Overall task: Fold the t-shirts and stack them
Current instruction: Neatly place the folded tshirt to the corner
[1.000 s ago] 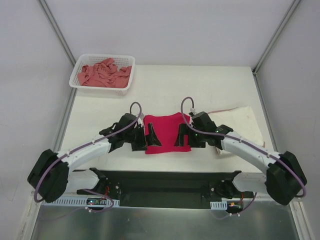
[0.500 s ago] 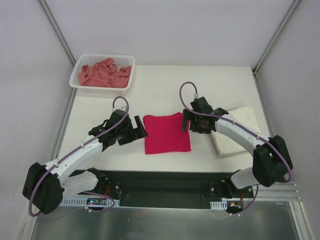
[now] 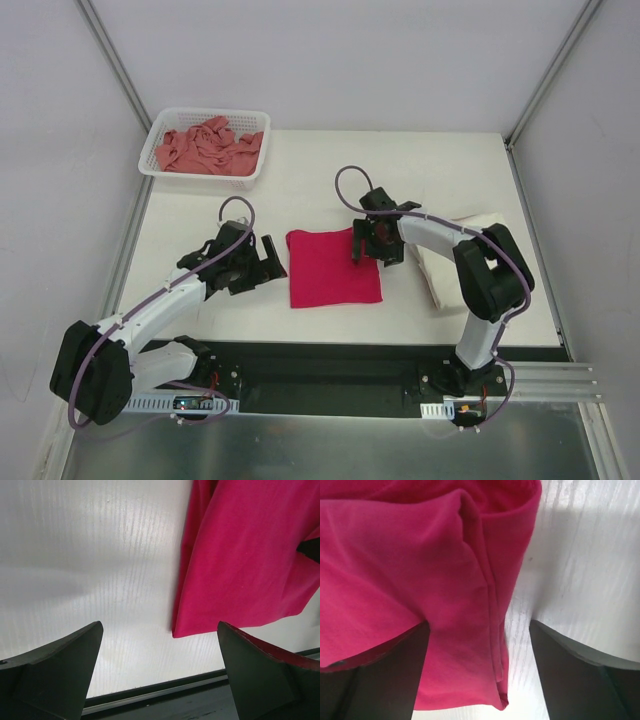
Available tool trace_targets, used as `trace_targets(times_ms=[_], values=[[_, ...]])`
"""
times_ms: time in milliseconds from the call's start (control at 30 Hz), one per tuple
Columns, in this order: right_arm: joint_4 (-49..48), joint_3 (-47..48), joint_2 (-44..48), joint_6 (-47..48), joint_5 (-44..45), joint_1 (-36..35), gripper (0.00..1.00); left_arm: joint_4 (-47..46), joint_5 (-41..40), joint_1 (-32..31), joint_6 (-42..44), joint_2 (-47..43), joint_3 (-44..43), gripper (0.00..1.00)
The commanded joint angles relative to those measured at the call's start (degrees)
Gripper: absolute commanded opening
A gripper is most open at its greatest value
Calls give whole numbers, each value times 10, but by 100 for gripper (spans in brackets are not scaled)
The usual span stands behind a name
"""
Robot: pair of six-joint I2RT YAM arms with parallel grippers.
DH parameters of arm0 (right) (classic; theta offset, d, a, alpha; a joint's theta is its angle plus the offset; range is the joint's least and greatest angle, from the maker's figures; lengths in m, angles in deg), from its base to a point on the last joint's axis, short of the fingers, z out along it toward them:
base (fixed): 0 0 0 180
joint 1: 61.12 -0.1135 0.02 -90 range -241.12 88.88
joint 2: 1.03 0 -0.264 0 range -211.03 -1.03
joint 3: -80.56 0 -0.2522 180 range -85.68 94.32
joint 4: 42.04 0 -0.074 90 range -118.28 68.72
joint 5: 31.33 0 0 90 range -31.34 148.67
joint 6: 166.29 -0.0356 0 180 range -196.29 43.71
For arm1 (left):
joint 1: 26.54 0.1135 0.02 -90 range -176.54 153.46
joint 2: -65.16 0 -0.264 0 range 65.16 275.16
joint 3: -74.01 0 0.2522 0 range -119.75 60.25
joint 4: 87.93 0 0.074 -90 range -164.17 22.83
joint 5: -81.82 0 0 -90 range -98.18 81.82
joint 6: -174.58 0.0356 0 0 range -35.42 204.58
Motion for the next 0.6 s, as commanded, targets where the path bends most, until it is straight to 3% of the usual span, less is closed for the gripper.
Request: trace_targets(times_ms=[0, 233, 567], values=[[-19, 9, -26, 0, -18, 3, 79, 8, -3, 8, 16, 1, 6, 99], [-36, -16, -41, -5, -41, -9, 52, 8, 2, 11, 16, 18, 1, 99], [-32, -13, -33, 5, -12, -23, 5, 8, 6, 14, 14, 36, -2, 99]])
